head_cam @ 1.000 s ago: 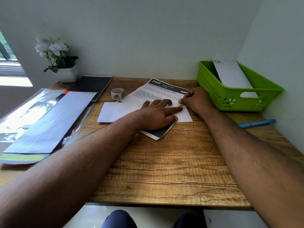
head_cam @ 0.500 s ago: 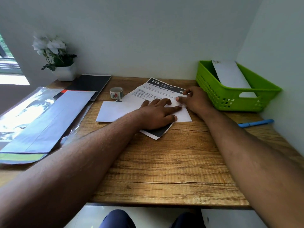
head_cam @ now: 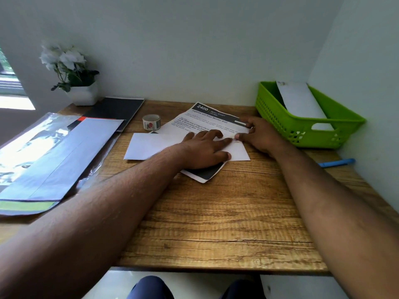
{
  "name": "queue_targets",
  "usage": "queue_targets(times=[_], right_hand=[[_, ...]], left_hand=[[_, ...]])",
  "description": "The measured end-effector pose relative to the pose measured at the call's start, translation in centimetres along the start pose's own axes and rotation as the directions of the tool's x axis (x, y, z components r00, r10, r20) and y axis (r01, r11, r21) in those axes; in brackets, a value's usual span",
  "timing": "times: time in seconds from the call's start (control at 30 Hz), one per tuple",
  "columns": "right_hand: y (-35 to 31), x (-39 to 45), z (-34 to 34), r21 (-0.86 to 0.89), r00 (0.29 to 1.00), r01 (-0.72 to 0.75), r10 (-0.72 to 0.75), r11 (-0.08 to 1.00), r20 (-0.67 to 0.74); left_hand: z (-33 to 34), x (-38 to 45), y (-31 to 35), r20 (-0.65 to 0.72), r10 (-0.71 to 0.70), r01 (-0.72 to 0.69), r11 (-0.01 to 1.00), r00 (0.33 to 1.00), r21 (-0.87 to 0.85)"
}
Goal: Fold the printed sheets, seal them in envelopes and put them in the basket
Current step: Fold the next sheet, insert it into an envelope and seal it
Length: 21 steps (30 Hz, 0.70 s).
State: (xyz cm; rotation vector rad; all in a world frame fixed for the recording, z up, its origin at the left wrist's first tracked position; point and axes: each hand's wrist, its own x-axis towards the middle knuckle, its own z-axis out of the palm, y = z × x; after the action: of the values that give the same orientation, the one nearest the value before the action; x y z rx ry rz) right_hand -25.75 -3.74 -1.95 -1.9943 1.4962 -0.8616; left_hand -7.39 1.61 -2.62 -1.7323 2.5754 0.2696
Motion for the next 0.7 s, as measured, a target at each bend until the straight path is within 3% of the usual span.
queue_targets(times=[0.13,0.2,0.3,0.57,0.7], right_hand=[[0.4,-0.2,-0.6,-0.007,0.981,-0.039,0.039,0.999,0.189],[0.7,-0.2,-0.5,0.002,0.976,-0.076,0.074,0.997,0.206],[0.7,0.6,0.6,0.105,0.998,-0.063,0.060,0.992,0.028],[1.6,2.1,2.2,-0.118,0.969,-0.033,0.003,0.992,-0.247],[2.5,2.3,1.8,-0.072,0.983,-0.010,-0.004,0.997,-0.183]], left_hand=[[0.0,-0.3,0.2,-0.017,-0.014,0.014,1.000,1.000,0.000],[-0.1,-0.5,0.3,-0.027,-0.047,0.047,0.999,0.999,-0.016],[0.0,-0.5,0.4,-0.035,-0.076,0.074,0.996,0.996,-0.053],[-0.4,-0.7,0.5,-0.081,-0.094,0.084,0.990,0.992,-0.117],[-0.7,-1.4,0.1,-0.147,-0.156,0.143,0.985,0.977,-0.096]])
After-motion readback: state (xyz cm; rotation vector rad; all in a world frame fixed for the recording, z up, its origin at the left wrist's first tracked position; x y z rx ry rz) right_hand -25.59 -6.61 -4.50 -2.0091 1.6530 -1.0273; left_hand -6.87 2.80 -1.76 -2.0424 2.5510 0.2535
